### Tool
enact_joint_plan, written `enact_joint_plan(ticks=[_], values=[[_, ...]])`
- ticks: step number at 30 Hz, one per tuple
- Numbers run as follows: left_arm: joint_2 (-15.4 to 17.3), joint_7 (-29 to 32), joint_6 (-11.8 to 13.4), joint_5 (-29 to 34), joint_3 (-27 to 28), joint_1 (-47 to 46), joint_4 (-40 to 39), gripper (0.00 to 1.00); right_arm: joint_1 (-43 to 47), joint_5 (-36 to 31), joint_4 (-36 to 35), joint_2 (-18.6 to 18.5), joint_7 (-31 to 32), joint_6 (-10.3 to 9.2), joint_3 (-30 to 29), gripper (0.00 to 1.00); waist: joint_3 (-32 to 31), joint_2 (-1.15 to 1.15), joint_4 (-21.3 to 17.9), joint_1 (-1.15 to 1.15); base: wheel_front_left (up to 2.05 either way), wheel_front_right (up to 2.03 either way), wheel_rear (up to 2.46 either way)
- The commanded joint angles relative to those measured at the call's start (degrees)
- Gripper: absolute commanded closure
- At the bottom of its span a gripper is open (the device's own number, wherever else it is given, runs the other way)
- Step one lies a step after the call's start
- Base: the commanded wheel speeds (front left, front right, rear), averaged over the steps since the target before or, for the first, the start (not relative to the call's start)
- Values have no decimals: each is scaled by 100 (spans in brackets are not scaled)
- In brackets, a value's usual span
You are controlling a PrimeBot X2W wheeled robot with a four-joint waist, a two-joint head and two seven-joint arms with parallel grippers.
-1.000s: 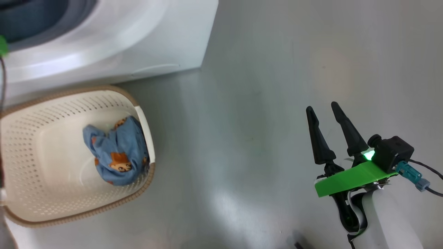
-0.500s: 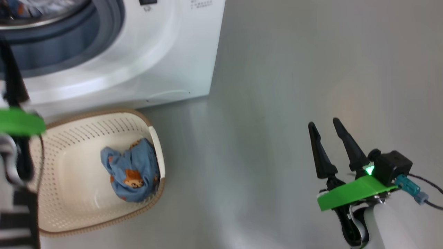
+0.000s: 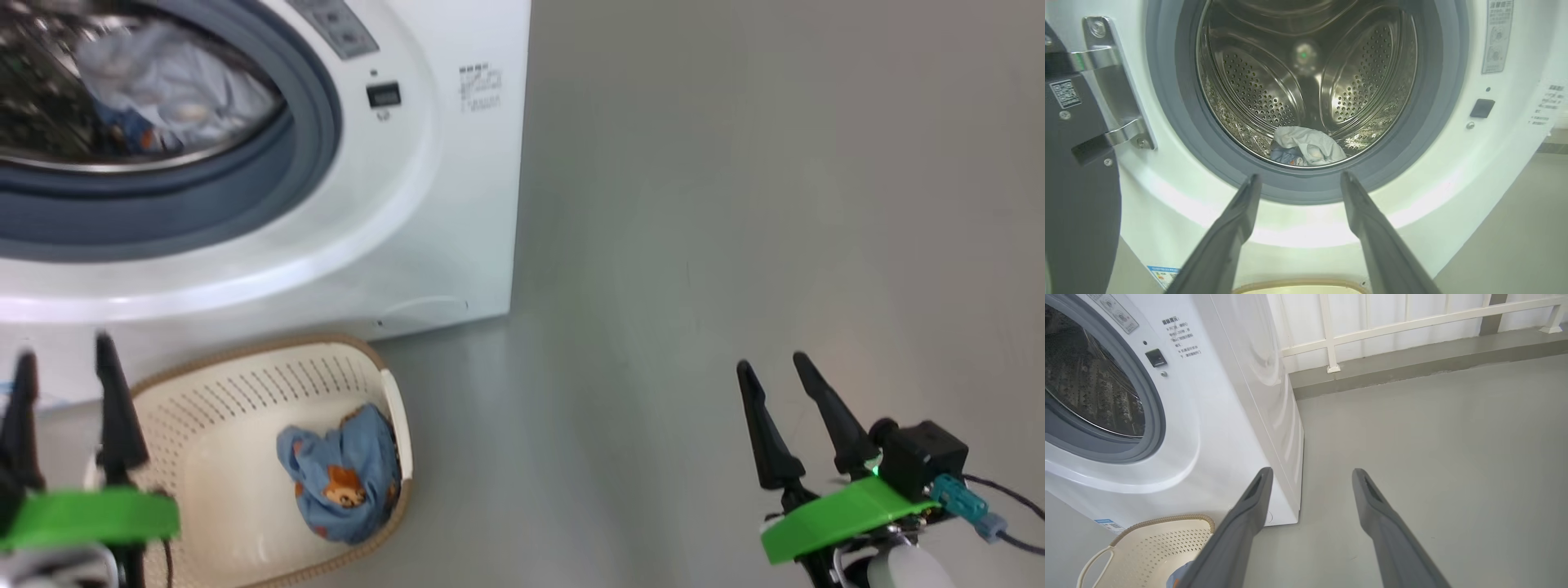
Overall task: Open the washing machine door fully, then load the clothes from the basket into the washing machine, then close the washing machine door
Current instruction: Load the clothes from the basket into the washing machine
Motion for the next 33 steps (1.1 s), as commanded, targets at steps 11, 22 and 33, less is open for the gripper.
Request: enact_joint_plan(ticks=[11, 22, 33], values=[[-203, -29, 120, 354, 253, 1083, -751, 0, 352, -64, -164, -144, -28, 9, 98, 0, -706, 0, 42, 0, 0, 0, 0], [-414, -29, 185, 407, 213, 1756, -884, 0, 516, -143, -276, -232, -28, 9, 14, 0, -991, 0, 108, 0, 0, 0, 0], [-457, -29, 277, 368, 101, 1951, -904, 0, 552, -188, -310, -316, -28, 9, 11, 0, -1139, 0, 168, 0, 0, 0, 0]])
